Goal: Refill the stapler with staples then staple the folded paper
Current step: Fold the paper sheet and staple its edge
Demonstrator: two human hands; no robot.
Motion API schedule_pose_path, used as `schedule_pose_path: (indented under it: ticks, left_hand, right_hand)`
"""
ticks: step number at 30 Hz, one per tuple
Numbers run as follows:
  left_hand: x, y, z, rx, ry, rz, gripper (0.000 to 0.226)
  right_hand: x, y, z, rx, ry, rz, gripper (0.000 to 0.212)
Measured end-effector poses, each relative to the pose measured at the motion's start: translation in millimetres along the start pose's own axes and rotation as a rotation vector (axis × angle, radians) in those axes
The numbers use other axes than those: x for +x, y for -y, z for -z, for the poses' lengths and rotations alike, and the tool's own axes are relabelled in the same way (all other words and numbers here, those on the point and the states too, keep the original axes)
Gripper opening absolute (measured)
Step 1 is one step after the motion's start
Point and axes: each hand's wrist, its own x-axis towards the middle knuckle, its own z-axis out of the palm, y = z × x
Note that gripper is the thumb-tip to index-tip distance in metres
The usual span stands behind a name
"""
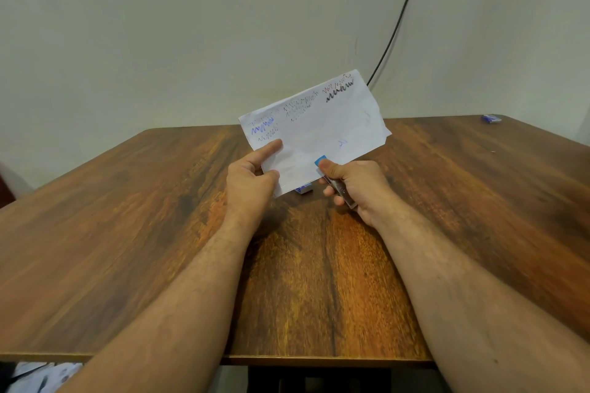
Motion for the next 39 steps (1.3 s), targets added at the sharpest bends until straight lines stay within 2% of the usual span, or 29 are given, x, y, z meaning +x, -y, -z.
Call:
schedule_pose_path:
  ticks: [28,31,39]
  left_hand:
    - [0,-1,-1,-0.029,-0.031,0.011,0.061]
    - [2,-1,2,-0.049,-0.073,0.026,0.064]
    - [3,-6,7,-0.06,-0.228,0.092,0.061]
  right_hand:
    - [4,-3,-2,0.012,-0.022,0.02,0.036]
    - [7,-4,-2,0.078,-0.018,0.018,0.037]
    - [10,3,16,0.198,-0.149,0.034,0.031]
